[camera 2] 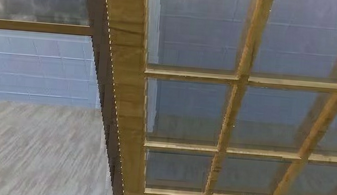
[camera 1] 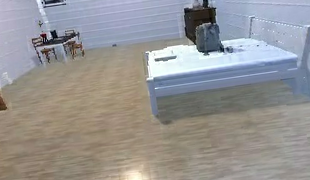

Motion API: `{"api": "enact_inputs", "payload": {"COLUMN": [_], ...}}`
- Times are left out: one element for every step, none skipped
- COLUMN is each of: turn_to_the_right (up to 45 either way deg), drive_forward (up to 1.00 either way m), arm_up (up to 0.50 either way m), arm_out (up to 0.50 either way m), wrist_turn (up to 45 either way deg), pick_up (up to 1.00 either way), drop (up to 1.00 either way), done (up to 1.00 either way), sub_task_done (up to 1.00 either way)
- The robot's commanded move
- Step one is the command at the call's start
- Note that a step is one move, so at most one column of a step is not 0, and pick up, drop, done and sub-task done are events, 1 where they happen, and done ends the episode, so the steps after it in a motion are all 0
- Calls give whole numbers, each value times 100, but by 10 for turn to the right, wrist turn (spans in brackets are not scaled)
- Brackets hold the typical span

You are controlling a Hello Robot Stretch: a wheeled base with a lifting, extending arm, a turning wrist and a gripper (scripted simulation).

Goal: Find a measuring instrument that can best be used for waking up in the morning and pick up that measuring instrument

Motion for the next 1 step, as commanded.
{"api": "enact_inputs", "payload": {"turn_to_the_right": [0], "drive_forward": [25], "arm_up": [0], "arm_out": [0], "wrist_turn": [0], "pick_up": [0], "drop": [0], "done": [0], "sub_task_done": [0]}}
